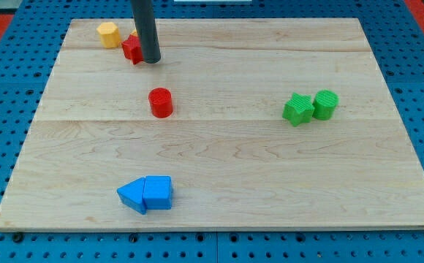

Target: Place yellow blocks and red blocks at the top left corner of the board

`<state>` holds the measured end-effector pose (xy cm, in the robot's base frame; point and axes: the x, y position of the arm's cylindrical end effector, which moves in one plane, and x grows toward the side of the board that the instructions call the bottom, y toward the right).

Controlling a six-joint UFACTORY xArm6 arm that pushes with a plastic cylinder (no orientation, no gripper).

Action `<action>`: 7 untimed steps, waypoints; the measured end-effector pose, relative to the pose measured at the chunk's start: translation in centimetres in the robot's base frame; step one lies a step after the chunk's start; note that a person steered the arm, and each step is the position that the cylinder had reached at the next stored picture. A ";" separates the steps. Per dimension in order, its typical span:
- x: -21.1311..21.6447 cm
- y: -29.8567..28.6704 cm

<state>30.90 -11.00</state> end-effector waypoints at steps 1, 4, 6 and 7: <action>4.9 10.4; 7.1 -0.4; 7.8 0.9; 5.6 -5.4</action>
<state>36.53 -16.38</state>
